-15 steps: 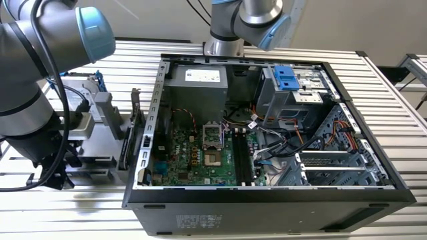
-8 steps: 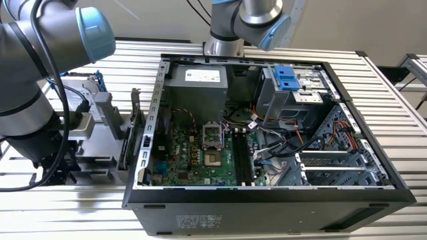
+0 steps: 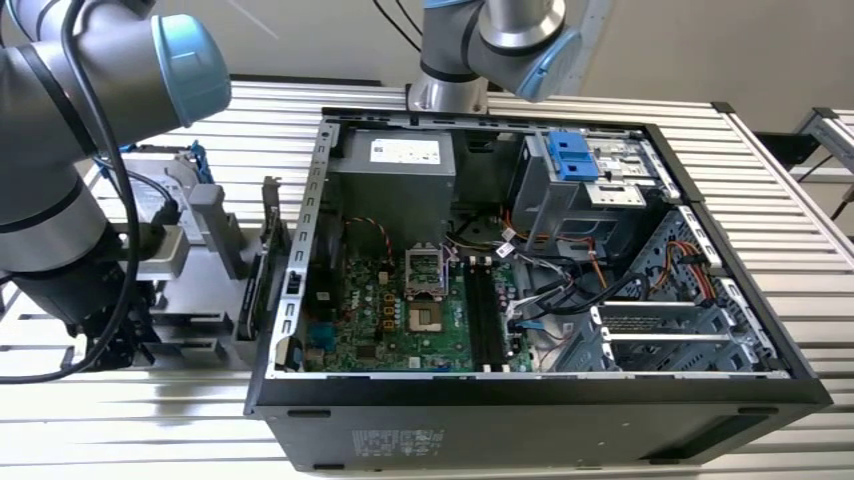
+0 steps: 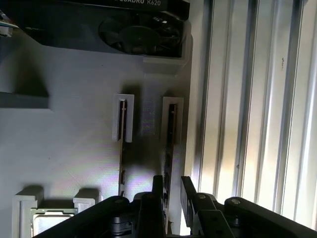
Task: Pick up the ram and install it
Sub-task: 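Pick up the ram and move it above insertion slot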
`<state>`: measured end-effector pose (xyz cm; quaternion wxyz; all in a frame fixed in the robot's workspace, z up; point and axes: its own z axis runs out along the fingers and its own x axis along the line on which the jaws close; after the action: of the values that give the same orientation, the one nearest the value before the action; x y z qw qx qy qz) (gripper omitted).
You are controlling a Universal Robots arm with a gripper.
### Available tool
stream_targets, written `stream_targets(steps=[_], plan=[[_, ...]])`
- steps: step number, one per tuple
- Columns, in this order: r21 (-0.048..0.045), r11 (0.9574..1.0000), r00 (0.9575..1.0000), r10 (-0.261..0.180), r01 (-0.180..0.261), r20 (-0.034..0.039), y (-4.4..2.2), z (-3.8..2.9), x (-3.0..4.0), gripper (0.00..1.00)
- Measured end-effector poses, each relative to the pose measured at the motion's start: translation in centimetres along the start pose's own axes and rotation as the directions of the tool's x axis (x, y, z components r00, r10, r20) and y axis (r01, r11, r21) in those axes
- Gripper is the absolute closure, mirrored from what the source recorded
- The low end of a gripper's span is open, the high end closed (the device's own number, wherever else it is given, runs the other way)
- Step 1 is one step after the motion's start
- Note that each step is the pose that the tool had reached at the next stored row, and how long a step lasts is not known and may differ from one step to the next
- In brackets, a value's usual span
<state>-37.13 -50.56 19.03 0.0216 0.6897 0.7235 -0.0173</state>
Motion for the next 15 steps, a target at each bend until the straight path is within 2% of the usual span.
stream_targets(steps=[3,4,5,7,8,15], plan=[[-0.0001,1.0000,1.0000,0.000,0.000,-0.0019,-0.01,0.01,0.02,0.00],[-0.0002,1.0000,1.0000,0.000,0.000,-0.0061,0.00,0.00,0.01,0.00],[-0.0007,1.0000,0.9999,0.000,0.000,-0.0156,0.00,0.00,0.01,0.00],[-0.0018,1.0000,0.9992,0.000,0.000,-0.0400,0.00,0.00,0.01,0.00],[-0.0018,1.0000,0.9989,0.000,0.000,-0.0460,0.00,-0.01,0.01,0.00],[-0.0021,1.0000,0.9988,0.000,0.000,-0.0483,0.00,0.00,0.01,0.00]])
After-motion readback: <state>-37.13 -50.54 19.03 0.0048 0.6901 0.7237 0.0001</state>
